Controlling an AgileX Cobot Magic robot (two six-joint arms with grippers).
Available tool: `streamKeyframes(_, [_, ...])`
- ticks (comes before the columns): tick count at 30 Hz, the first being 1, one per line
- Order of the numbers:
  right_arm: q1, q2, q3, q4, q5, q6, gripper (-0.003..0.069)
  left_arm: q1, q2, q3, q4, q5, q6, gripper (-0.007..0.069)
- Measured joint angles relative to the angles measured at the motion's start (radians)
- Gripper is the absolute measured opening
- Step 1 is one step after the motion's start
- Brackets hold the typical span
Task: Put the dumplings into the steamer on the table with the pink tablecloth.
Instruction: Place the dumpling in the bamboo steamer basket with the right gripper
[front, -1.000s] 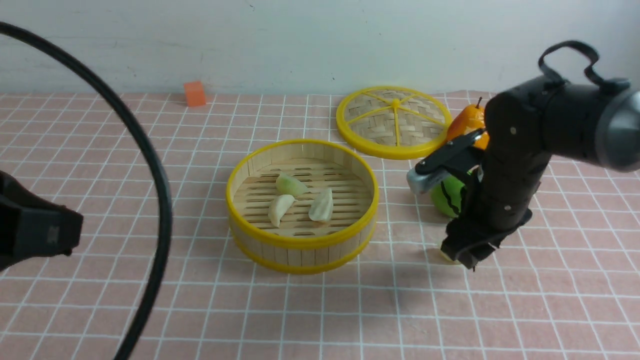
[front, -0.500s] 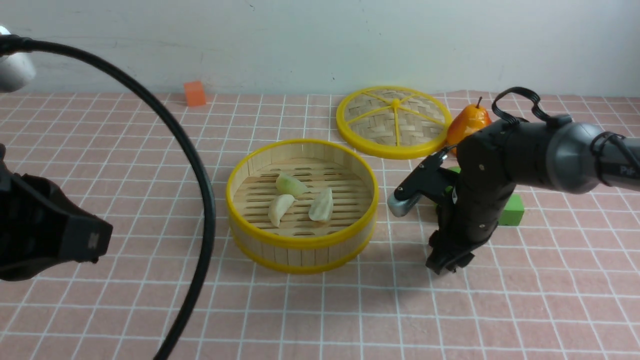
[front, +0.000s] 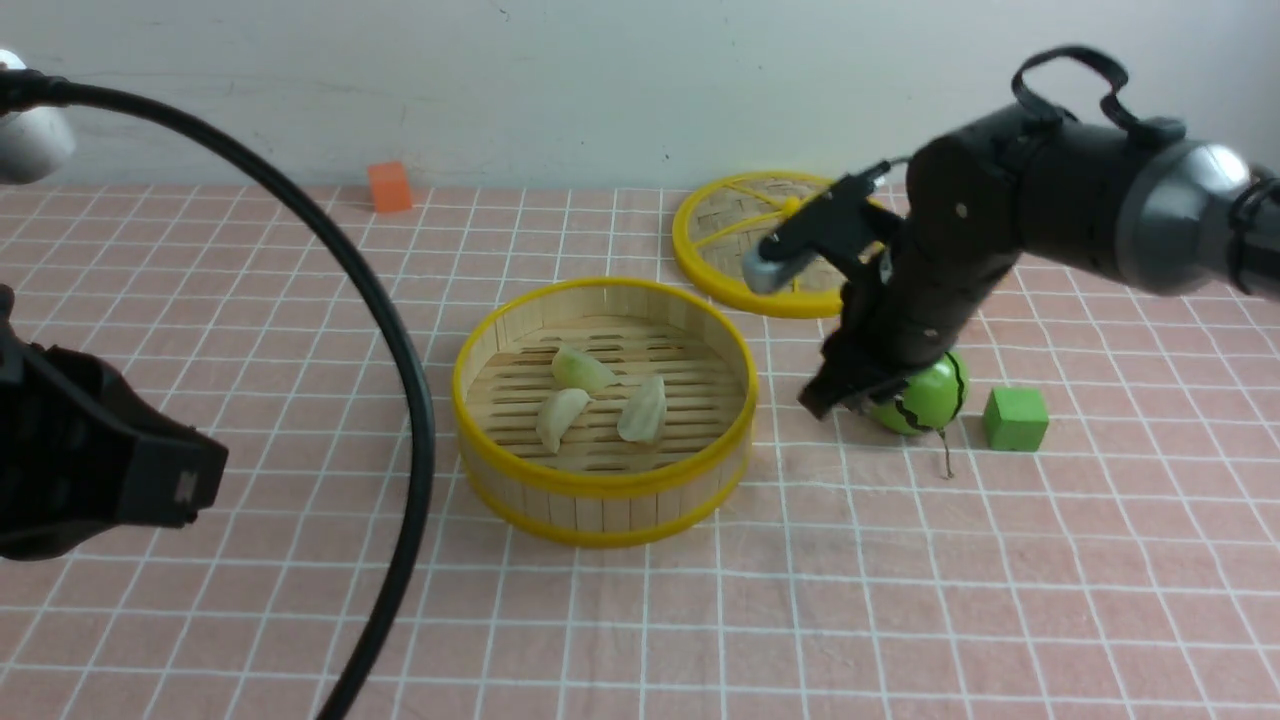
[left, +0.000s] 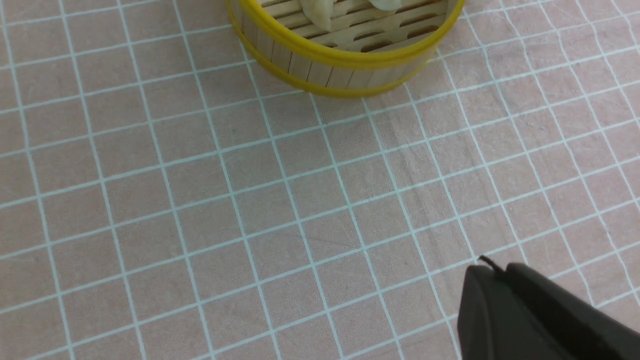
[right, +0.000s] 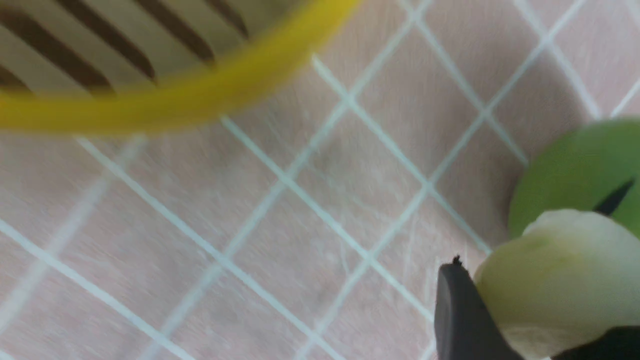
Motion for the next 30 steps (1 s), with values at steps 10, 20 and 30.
streamKeyframes(10, [0.089, 0.094, -0.076, 0.22, -0.201, 0.016, 0.0226, 0.0, 0.0, 0.0, 0.0, 0.009, 0.003, 0.002])
streamKeyframes(20, [0.089, 0.195, -0.076, 0.22, -0.258, 0.017, 0.0227, 0.0, 0.0, 0.0, 0.0, 0.018, 0.003, 0.002])
streamKeyframes(30, [0.089, 0.166, -0.076, 0.219, -0.201, 0.017, 0.0427, 0.0, -0.026, 0.001, 0.0, 0.022, 0.003, 0.002])
